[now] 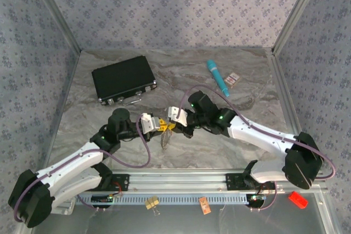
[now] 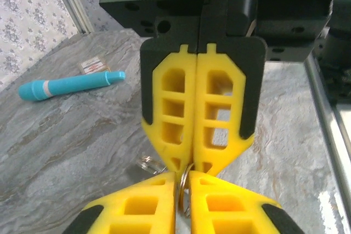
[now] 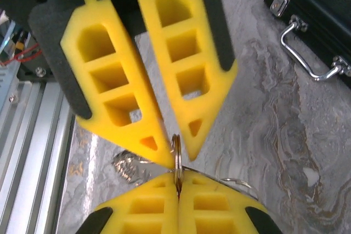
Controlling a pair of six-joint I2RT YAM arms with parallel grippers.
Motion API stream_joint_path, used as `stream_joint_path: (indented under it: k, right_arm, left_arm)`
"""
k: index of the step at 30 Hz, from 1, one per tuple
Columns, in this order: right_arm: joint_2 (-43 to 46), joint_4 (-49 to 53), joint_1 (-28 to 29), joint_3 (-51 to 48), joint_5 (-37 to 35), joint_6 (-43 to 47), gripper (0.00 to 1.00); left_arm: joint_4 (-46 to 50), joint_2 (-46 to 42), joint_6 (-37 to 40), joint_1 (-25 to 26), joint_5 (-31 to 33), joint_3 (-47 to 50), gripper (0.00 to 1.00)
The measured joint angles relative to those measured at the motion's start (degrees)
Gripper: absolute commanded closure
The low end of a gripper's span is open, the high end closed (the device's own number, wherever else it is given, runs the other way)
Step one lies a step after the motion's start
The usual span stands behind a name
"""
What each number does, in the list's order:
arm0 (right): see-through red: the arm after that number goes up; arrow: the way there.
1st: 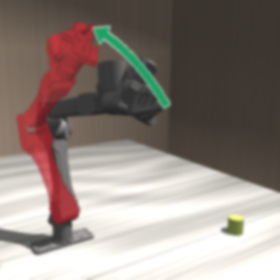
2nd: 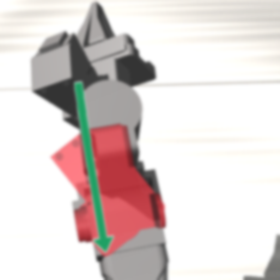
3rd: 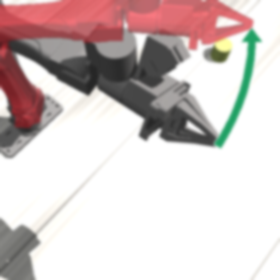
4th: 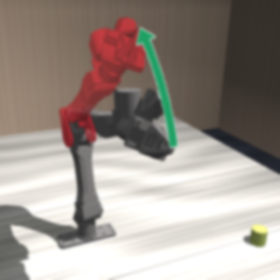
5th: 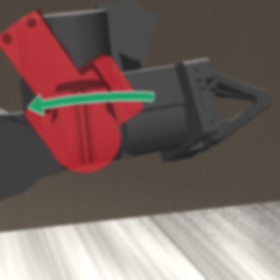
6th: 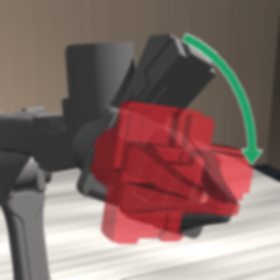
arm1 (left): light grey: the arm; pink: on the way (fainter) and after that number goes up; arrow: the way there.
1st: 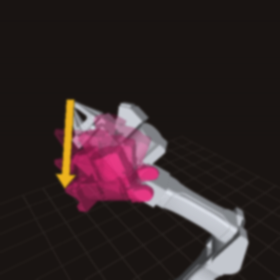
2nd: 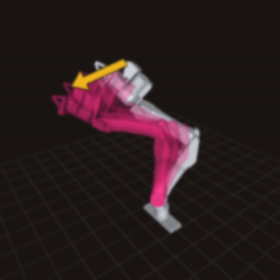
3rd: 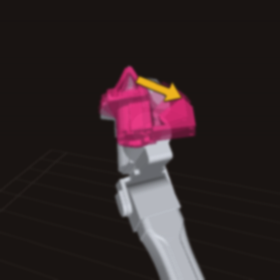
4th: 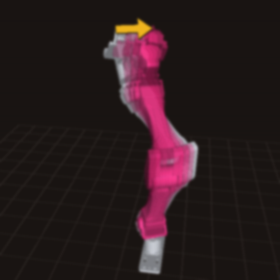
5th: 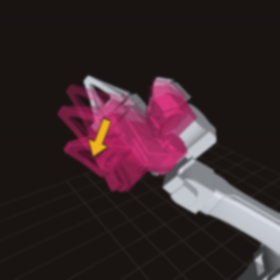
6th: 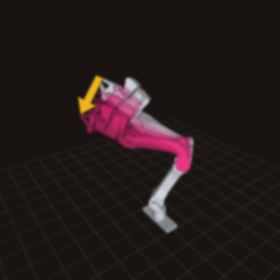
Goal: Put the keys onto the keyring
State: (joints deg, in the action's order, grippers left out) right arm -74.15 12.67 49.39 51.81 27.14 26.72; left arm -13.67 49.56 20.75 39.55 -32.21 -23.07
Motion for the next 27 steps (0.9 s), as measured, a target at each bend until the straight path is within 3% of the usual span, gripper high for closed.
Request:
stream_joint_path:
  k: [9, 16, 27]
  right_arm:
    - [-3.6, 12.8, 3.6, 9.7, -9.3, 6.4, 1.00]
    - [-6.0, 17.3, 5.3, 13.6, -13.4, 8.9, 1.00]
    - [-4.4, 15.0, 4.5, 11.2, -11.4, 7.9, 0.97]
  left_arm:
    - [3.7, -0.9, 2.4, 0.0, 3.0, 0.0, 0.82]
    - [3.6, -1.4, 2.3, 0.0, 2.6, 0.0, 0.82]
    - [3.6, -1.5, 1.6, 0.0, 1.5, 0.0, 1.00]
